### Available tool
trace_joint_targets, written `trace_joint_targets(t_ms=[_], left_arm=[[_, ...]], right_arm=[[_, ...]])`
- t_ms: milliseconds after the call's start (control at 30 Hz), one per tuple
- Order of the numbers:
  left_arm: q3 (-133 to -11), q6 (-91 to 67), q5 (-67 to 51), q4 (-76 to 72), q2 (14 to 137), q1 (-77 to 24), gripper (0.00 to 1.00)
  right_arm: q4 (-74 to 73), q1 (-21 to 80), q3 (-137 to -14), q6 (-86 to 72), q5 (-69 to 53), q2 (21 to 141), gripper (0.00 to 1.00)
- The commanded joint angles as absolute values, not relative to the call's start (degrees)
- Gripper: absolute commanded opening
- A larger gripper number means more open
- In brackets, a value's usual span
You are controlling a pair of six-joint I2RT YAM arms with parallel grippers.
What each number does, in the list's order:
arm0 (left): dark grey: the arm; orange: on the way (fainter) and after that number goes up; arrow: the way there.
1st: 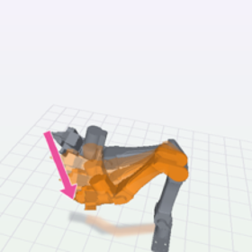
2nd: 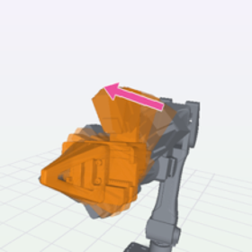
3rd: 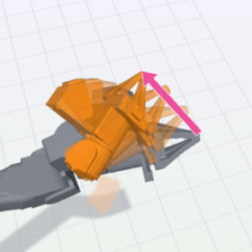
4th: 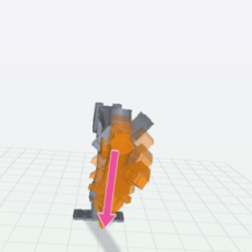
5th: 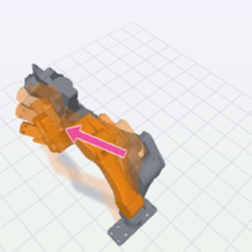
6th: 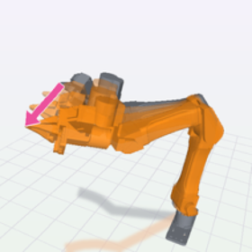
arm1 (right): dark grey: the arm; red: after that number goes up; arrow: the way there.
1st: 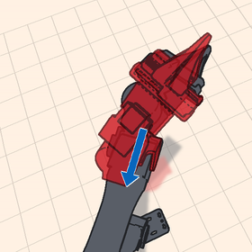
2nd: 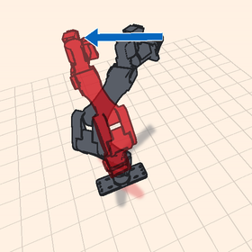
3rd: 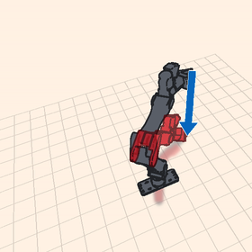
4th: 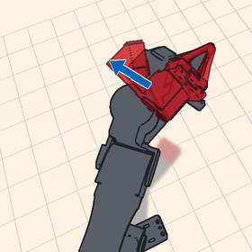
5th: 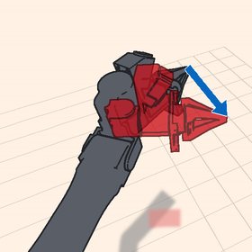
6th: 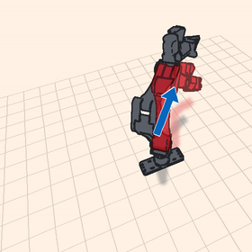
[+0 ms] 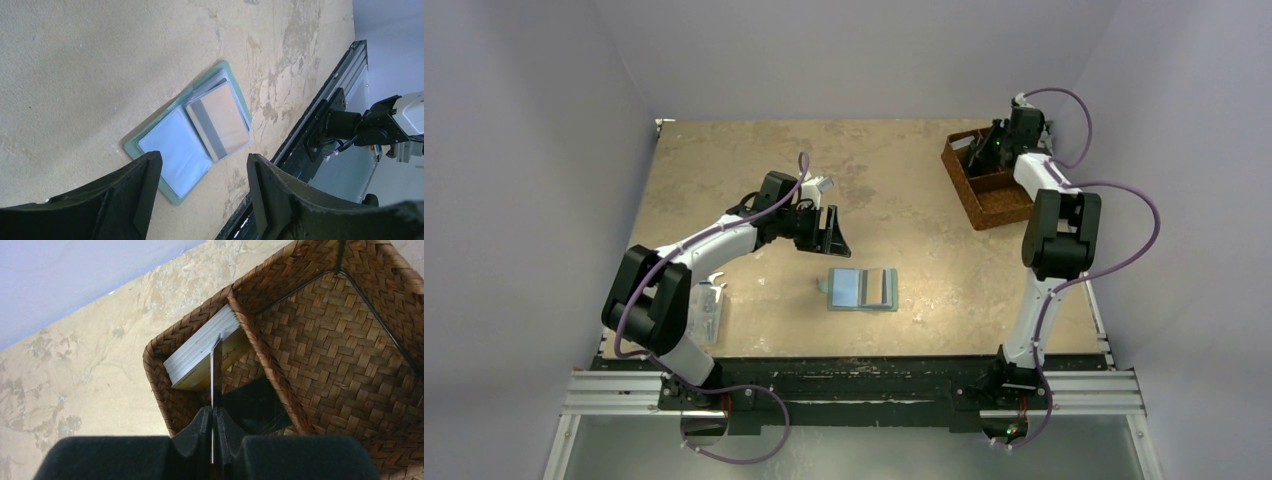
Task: Put the credit cards into the card holder
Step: Place the credit card in the storage box.
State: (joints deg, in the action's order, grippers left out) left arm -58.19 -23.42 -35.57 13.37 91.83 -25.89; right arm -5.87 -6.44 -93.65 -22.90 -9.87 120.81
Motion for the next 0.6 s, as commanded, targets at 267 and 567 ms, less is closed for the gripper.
trace_joint_targets(t_ms=[267,567], left_arm=[[-57.58,-23.89,-36.91,11.03,92.02,-25.93,0.68],[-57.61,-24.08,-37.14,10.78,92.45,-25.93,0.68]], right_arm=[[-4.92,-6.55,-96.01,-22.85,-12.18,122.34,0.15],[-5.66,-6.29,-95.48,-29.11,-5.69,121.34,0.37]])
